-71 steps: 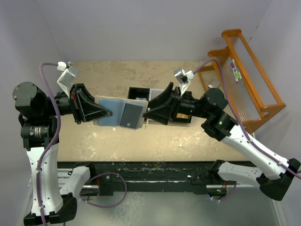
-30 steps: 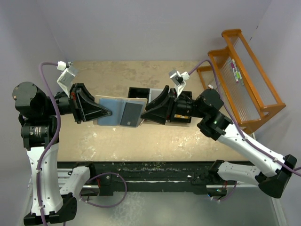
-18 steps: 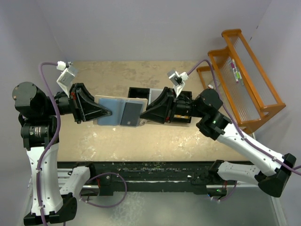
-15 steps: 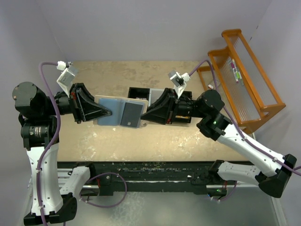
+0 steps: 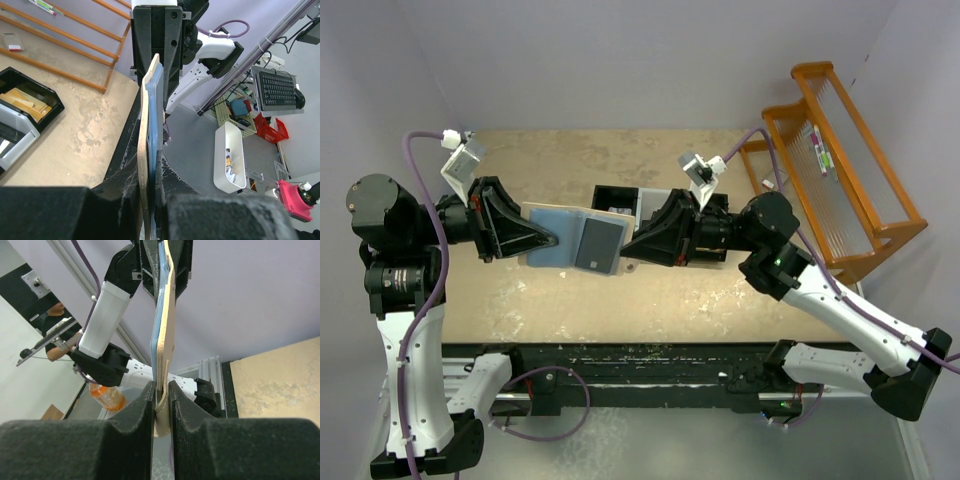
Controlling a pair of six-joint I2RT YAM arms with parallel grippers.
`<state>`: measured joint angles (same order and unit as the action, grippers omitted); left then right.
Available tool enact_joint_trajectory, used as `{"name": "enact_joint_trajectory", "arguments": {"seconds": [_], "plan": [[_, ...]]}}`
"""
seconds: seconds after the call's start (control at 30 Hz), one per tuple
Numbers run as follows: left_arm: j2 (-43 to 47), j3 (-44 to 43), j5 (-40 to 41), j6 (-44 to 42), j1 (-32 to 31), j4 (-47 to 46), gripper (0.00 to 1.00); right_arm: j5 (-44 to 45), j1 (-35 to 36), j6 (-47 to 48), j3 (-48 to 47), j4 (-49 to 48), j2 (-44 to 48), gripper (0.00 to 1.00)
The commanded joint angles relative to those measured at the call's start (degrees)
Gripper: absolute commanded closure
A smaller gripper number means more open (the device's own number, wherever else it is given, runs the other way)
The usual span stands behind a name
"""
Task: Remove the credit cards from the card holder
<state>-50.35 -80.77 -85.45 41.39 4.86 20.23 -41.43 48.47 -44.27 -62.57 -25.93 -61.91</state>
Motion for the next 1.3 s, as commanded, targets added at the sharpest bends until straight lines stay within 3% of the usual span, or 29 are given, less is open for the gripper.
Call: {"name": "enact_joint_trajectory", "arguments": {"seconds": [0.0,0.47,0.7,1.03,1.1,1.17,1.27], "plan": [[0.18,-0.85,-0.16,0.82,0.19,-2.33,1.0,2.86,0.22,0.96,-2.76,1.15,0.05,0.81],[0.09,-0.78,-0.24,2.72,0.21,-4.09,1.0,3.08,2.48,1.29,-3.07,-1.86,-0.85,0.82],[0.29,0.02,-0.09,2.73,0.23,-4.15,1.0,4.71,4.75,2.05,-4.58,-1.31,-2.43,0.67],[0.84,0.53,0.45,-2.72,0.23,0.17,1.0,8.9,6.69,3.58,-6.65,1.92,-3.16,0.65],[0.74,-0.1,1.6,-8.14,0.23,5.28,0.96,13.04,7.27,4.34,-8.02,5.68,-3.24,0.64],[0.34,-1.69,4.07,-15.9,0.23,12.57,0.81,17.56,8.36,5.85,-11.07,10.88,-4.07,0.66],[-0.01,-3.57,9.95,-27.94,0.23,21.78,0.57,27.66,12.32,8.51,-16.89,20.56,-7.16,0.84]]}}
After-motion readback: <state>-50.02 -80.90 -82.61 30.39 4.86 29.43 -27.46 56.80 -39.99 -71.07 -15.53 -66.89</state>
